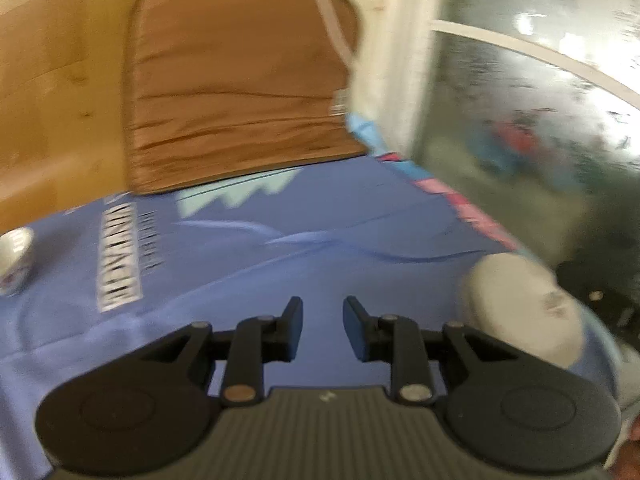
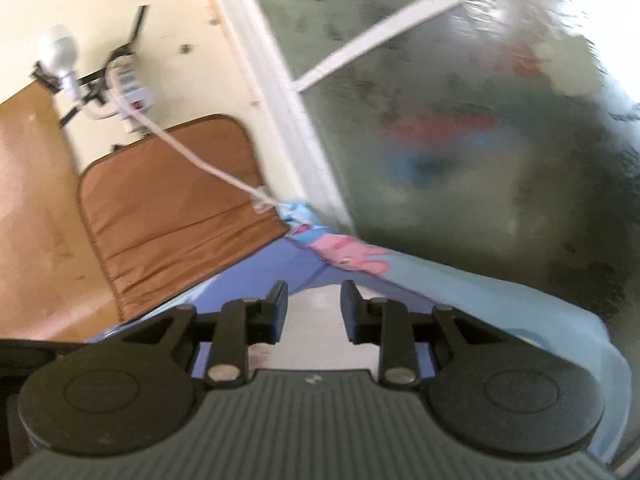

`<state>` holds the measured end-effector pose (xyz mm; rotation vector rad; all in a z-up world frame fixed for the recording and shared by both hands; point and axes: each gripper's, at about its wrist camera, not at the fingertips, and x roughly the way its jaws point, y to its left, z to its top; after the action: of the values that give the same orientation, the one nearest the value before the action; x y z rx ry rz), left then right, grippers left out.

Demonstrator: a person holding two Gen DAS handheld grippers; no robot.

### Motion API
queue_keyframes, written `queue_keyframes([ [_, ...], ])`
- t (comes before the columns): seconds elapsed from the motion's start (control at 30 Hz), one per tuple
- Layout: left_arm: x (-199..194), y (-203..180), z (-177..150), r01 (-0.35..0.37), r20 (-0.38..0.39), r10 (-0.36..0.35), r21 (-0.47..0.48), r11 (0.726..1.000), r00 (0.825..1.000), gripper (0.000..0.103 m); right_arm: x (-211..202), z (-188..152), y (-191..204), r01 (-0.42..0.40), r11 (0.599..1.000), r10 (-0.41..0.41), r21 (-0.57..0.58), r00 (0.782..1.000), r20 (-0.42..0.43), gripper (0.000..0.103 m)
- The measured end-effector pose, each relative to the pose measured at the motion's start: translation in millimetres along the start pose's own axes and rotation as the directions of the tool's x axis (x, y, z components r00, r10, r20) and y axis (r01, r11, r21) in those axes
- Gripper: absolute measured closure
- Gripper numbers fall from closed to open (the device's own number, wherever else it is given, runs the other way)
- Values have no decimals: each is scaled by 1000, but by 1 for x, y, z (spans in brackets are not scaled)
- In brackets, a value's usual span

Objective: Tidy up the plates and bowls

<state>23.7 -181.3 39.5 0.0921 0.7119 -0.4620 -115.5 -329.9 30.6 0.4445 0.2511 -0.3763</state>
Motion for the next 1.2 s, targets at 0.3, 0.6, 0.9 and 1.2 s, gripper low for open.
queue_keyframes([
  [0.3,-20,88,-14,-181,0,182,-93,979,983,78,16,-10,64,-178,982,169,-69,978,-119,71],
  [0.6,-38,156,-33,-298,-8,301,-167,940,954,76,33,-28,127,-295,949,264,-115,937,-228,71],
  [0.9,-50,197,-52,-371,10,379,-183,911,925,70,45,-49,168,-346,921,285,-177,911,-298,71],
  [1.2,-55,233,-67,-382,18,402,-274,883,916,61,64,-65,207,-396,890,304,-225,884,-355,71],
])
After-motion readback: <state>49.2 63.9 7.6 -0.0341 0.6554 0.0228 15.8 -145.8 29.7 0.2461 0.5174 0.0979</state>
